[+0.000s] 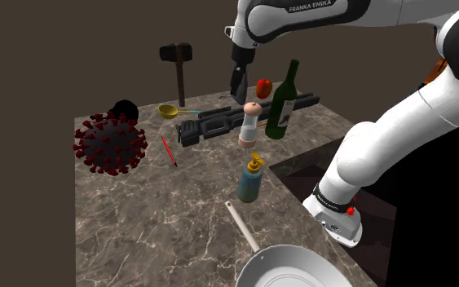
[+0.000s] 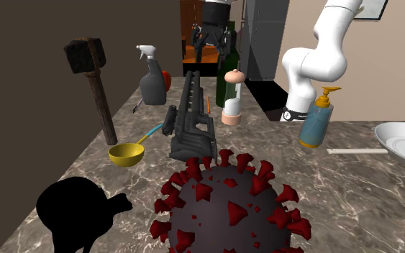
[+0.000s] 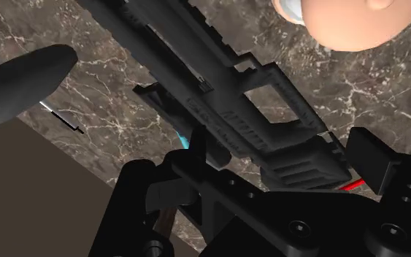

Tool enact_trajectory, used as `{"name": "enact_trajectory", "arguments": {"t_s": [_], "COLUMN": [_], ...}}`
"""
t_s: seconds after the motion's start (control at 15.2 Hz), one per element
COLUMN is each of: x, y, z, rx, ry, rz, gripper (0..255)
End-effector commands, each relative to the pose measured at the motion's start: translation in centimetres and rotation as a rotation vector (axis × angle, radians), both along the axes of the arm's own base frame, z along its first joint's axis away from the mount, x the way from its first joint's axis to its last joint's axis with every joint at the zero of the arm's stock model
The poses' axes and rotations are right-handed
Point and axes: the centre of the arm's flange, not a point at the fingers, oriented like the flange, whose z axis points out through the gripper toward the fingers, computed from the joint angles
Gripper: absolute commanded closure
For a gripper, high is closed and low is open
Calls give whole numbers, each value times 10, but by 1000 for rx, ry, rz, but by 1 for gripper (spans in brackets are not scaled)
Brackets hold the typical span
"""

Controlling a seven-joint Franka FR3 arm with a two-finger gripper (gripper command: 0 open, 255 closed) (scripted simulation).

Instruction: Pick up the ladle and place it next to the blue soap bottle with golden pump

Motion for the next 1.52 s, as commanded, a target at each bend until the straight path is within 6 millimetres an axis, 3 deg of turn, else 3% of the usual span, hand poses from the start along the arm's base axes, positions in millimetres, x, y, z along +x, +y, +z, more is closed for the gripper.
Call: {"name": "enact_trajectory", "arguments": {"t_s": [0.0, 0.66, 1.32, 1.45], "x": [21, 126, 227, 228], "y": [3, 28, 70, 70], "z": [-16, -87, -156, -162], "rx": [-9, -50, -91, -91], "ry": [-6, -28, -51, -51], "rz": [41, 240, 438, 439], "gripper": [0, 0, 0, 0]}}
